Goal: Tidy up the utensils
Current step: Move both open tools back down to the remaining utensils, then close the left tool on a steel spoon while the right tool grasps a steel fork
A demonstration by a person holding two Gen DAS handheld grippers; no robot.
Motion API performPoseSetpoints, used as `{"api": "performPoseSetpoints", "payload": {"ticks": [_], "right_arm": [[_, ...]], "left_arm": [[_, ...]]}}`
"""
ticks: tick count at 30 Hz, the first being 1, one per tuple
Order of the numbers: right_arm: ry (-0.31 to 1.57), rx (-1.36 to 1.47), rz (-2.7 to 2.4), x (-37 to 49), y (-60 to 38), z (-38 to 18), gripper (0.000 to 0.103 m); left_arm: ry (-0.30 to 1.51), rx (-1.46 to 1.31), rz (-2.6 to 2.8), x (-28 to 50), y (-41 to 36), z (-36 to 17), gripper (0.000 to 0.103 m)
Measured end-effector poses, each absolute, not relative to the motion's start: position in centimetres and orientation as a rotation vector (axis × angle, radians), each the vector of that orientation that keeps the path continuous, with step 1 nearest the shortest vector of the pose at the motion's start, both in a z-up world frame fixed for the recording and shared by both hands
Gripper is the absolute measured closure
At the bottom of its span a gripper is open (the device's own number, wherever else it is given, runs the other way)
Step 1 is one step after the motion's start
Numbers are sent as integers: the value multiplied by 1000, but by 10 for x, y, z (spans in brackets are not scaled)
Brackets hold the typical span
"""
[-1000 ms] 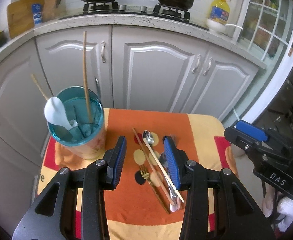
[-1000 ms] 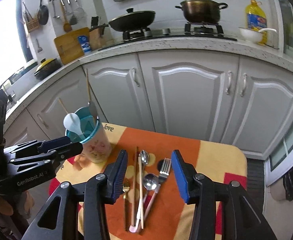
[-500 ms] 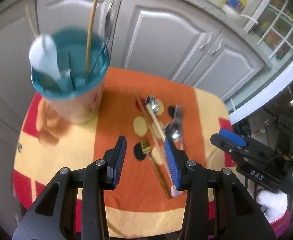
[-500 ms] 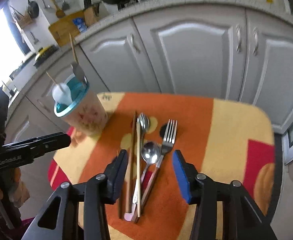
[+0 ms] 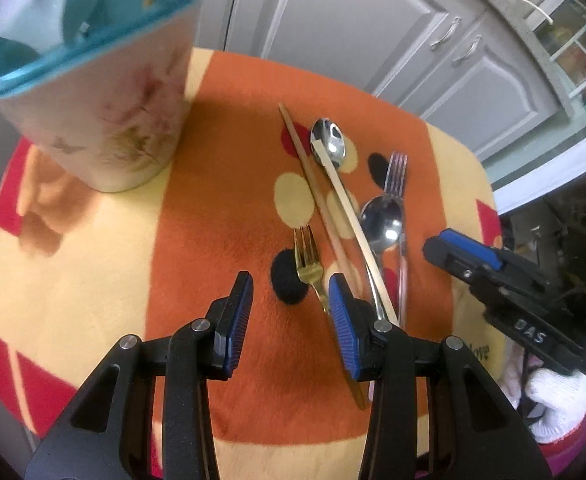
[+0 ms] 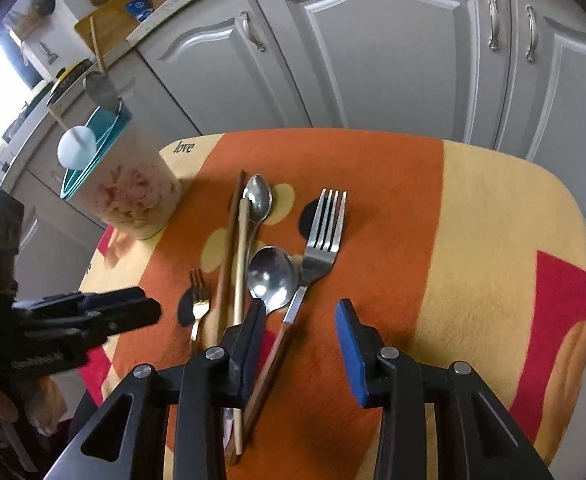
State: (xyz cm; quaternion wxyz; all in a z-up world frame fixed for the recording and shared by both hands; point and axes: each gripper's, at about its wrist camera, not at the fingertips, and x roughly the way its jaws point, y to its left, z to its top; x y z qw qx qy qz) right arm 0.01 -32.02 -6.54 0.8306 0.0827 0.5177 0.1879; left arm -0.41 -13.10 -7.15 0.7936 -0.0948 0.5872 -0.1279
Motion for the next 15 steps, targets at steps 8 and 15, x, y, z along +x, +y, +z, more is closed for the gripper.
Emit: {"api": "performPoseSetpoints", "payload": {"ticks": [8, 15], "right_arm": [[1085, 201, 484, 32, -335, -77, 67], [1063, 235, 572, 66, -347, -89, 67]], "left_arm": [[1260, -151, -342, 12, -137, -86, 65], [1257, -102, -430, 20, -137, -89, 66]]}}
